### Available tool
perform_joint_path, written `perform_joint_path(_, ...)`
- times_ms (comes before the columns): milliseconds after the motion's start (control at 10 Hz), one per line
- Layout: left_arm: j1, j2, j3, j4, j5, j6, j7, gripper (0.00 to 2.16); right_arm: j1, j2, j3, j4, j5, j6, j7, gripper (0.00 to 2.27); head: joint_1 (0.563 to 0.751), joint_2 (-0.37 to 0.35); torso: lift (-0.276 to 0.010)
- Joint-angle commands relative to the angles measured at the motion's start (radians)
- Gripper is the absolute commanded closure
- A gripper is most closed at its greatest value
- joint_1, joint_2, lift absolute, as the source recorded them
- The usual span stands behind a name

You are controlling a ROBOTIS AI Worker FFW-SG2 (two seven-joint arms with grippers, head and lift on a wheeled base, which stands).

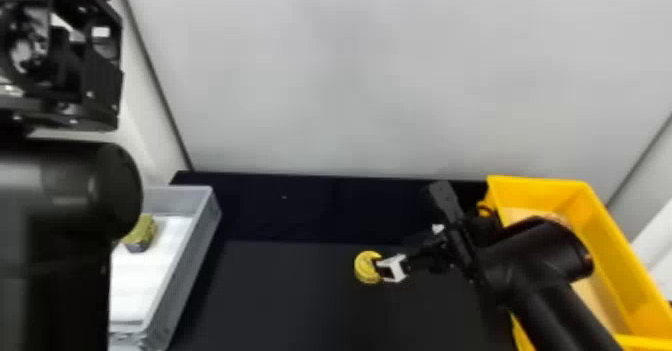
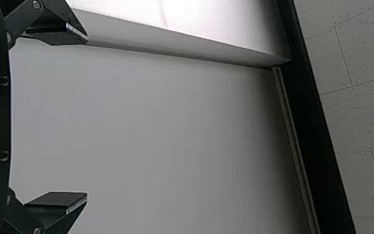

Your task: Pick up the round yellow can and place it in the yellow rectangular box

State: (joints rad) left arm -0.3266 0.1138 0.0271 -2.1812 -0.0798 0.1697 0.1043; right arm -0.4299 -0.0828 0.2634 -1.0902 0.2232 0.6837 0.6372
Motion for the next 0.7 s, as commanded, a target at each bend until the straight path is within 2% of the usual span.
perform_joint_path(0, 0.000, -0.003, -0.004, 0.006, 0.000, -0.005, 0.000, 0.14, -0.013, 0.015, 0.014, 0.066, -0.001, -0.081, -0.032, 0.05, 0.663, 0.054, -0.005)
perform_joint_path(300, -0.005, -0.005, -0.009, 0.012, 0.000, -0.012, 0.000, 0.14, -0.018, 0.046, 0.025, 0.150, -0.011, -0.171, -0.059, 0.04, 0.663, 0.054, -0.005)
perform_joint_path(600, -0.009, -0.008, -0.016, 0.021, 0.000, -0.019, 0.000, 0.14, -0.029, 0.058, 0.047, 0.228, -0.027, -0.237, -0.106, 0.04, 0.663, 0.054, -0.005)
